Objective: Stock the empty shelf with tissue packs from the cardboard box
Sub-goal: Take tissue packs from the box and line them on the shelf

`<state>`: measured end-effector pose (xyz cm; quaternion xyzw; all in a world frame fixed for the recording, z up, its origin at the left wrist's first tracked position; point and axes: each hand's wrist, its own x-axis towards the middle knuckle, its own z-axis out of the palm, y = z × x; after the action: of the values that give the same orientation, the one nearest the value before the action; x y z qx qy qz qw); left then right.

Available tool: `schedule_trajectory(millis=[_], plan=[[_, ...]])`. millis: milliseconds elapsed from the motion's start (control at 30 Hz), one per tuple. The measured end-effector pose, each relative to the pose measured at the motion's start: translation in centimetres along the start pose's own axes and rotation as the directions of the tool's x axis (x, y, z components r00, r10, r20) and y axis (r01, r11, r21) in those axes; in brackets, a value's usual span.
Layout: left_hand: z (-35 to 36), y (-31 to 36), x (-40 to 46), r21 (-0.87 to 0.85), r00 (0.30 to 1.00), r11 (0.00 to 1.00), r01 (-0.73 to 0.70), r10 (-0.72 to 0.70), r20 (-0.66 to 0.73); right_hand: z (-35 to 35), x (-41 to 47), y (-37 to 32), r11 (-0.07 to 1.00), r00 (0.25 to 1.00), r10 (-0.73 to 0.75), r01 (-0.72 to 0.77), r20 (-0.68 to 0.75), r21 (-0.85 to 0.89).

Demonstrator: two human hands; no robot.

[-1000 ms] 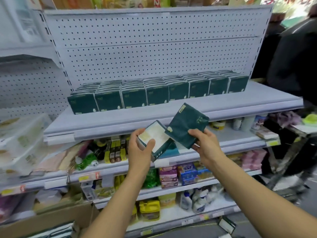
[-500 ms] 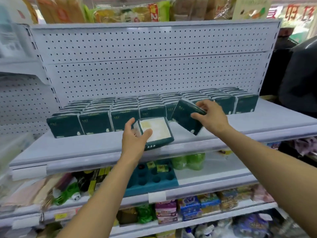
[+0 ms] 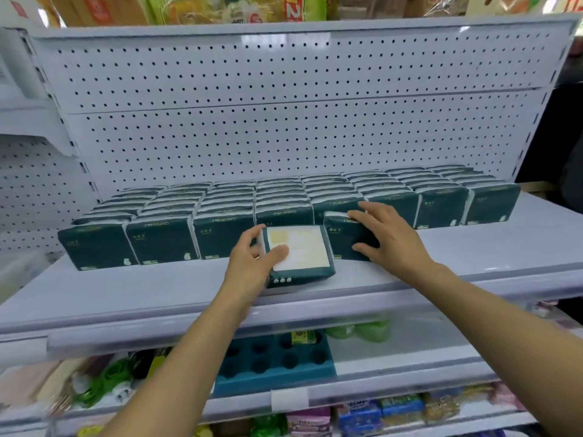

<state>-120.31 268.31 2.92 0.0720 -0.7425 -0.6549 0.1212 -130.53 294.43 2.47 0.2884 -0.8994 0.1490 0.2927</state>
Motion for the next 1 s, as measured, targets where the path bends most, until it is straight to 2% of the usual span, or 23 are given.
schedule_trajectory(millis=[233, 367, 600, 767, 833, 933, 1000], plan=[[0.5, -0.2, 0.6, -0.055, 0.999, 0.998, 0.032, -0.032, -0.004, 1.8, 2.8, 1.6, 0.991, 0.992, -0.128, 0.128, 0.0, 0.028], [0.9, -0.1, 0.7, -0.068, 0.999, 0.997, 0.039, -0.04, -0.003, 2.6, 3.9, 2.3, 0.988, 0.989, -0.149, 0.149, 0.016, 0.032], [1.0, 0.1, 0.4, -0.082, 0.999, 0.996, 0.035, -0.037, -0.019, 3.2, 4.8, 3.1, 0.978, 0.978, -0.208, 0.207, -0.035, -0.011], [1.1, 0.4, 0.1, -0.118, 0.999, 0.992, 0.032, -0.037, -0.035, 2.5, 4.7, 2.7, 0.962, 0.963, -0.259, 0.25, -0.079, -0.106], [1.2, 0.6, 0.2, -0.147, 0.998, 0.989, 0.027, -0.035, -0.053, 1.3, 3.8, 2.0, 0.938, 0.932, -0.344, 0.337, -0.114, -0.078], [2.5, 1.4, 0.3, -0.203, 0.997, 0.979, 0.011, -0.026, -0.073, -0.2, 1.6, 0.2, 0.831, 0.824, -0.555, 0.556, -0.115, -0.027], [3.9, 2.3, 0.0, -0.27, 0.997, 0.963, 0.017, -0.038, -0.073, -0.6, 0.5, -0.8, 0.828, 0.821, -0.548, 0.559, -0.159, 0.033]])
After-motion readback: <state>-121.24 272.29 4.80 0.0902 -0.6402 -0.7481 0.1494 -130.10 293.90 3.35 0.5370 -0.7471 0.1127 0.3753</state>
